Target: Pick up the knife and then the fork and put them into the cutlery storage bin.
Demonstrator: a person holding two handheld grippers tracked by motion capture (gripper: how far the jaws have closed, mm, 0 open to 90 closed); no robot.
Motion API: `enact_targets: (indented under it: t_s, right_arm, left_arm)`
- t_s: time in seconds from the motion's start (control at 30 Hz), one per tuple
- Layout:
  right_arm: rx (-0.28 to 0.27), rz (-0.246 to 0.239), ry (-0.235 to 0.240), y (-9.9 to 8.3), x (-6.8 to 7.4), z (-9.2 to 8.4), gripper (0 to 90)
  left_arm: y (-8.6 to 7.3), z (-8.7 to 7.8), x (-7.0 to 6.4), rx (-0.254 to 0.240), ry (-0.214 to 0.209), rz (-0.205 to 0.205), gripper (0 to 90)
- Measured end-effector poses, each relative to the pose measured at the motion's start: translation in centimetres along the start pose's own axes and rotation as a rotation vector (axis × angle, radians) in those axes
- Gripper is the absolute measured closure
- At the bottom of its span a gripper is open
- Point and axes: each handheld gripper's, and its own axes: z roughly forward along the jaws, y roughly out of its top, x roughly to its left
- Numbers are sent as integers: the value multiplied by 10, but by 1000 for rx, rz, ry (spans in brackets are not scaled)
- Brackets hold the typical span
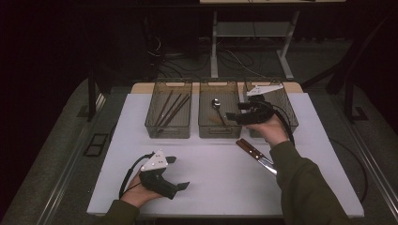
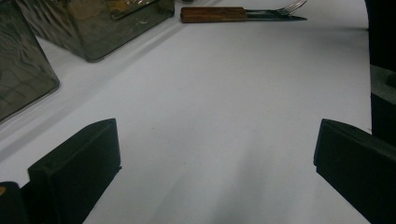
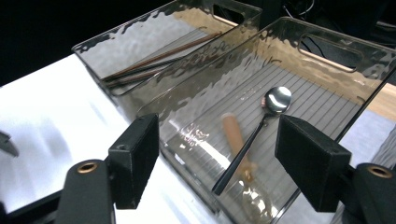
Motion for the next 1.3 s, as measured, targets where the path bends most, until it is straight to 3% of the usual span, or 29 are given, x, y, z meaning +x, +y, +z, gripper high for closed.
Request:
enact_targets:
  t_s: [0.3, 0.53, 0.67, 0.83, 1.1, 1.3]
  right_arm:
    - [4, -10, 4, -25, 8, -16, 289]
    - [40, -15, -13, -47, 12, -31, 293]
    - [60, -29, -28, -58, 11, -38, 301]
    - [87, -8, -37, -69, 5, -45, 312]
    - [139, 4, -42, -81, -3, -48, 450]
    - [216, -11, -56, -90, -8, -44, 606]
  left_arm:
    - [-1, 0, 1, -2, 11, -10, 0]
    - [-1, 0, 0, -3, 13, -12, 0]
    - [-1, 1, 0, 3, 12, -7, 0]
    - [-1, 2, 0, 6, 11, -5, 0]
    - [-1, 0, 0, 4, 9, 1, 0]
    - [-1, 0, 0, 3, 10, -1, 0]
